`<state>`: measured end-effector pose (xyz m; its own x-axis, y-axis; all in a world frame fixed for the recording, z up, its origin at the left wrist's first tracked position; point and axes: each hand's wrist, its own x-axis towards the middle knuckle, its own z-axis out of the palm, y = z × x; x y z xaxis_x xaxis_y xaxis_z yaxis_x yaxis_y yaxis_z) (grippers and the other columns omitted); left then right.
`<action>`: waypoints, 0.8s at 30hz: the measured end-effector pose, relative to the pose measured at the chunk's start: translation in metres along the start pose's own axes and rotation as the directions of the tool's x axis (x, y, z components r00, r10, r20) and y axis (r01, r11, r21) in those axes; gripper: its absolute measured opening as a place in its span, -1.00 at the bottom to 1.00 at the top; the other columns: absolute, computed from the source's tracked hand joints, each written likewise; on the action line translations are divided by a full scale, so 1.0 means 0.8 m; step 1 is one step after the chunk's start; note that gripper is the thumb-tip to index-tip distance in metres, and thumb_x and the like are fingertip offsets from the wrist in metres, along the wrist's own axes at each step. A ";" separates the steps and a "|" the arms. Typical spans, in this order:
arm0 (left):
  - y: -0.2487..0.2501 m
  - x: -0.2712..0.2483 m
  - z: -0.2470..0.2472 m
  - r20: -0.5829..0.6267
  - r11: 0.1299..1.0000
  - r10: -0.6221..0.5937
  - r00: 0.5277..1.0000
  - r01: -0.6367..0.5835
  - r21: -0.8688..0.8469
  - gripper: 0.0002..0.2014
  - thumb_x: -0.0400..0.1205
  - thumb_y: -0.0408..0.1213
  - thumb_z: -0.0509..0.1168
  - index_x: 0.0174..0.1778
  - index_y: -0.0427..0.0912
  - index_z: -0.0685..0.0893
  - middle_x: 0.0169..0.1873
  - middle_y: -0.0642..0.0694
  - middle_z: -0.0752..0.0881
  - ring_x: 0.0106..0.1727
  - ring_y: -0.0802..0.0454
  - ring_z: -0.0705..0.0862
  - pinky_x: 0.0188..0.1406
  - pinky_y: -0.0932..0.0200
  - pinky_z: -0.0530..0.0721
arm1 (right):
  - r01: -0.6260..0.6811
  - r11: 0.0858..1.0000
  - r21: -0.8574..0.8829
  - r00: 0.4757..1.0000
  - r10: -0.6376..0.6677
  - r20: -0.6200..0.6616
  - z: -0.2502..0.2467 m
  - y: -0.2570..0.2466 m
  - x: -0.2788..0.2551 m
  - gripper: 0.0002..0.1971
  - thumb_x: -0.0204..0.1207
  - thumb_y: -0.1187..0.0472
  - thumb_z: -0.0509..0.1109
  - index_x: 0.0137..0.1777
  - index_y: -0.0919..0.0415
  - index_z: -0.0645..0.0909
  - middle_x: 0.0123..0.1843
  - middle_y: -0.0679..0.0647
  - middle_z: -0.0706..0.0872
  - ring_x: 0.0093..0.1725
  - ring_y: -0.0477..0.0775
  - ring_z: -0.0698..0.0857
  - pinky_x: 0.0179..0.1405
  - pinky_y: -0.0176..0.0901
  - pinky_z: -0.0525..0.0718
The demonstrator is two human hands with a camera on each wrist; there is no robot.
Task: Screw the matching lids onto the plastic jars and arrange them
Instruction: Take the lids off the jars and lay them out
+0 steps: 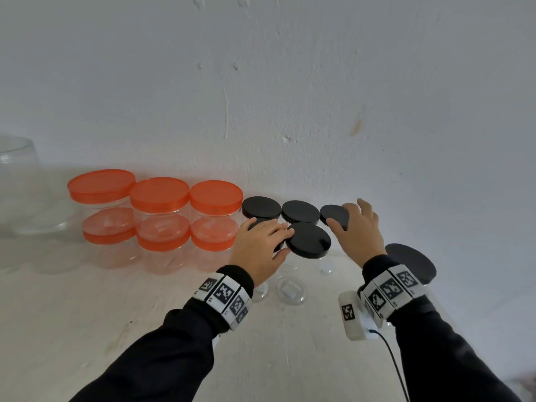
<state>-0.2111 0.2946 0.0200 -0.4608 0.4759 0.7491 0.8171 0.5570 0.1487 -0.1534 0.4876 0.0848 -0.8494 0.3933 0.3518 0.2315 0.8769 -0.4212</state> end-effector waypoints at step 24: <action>0.004 0.003 -0.007 0.030 0.998 -0.040 0.999 0.041 -0.042 -0.66 0.39 -0.27 0.52 0.09 -0.10 0.73 0.05 -0.01 0.75 0.13 -0.03 0.70 0.16 -0.14 0.50 | -0.152 0.976 0.154 0.988 0.144 0.060 -0.026 0.079 -0.082 -0.30 0.40 0.08 0.53 0.49 0.15 0.30 0.51 0.20 0.20 0.36 0.24 0.43 0.31 -0.16 0.40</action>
<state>-0.2076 0.2936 0.0262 -0.5031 0.4741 0.7226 0.8114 0.5470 0.2060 -0.0728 0.5231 0.0524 -0.8342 0.4983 0.2364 0.2823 0.7539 -0.5932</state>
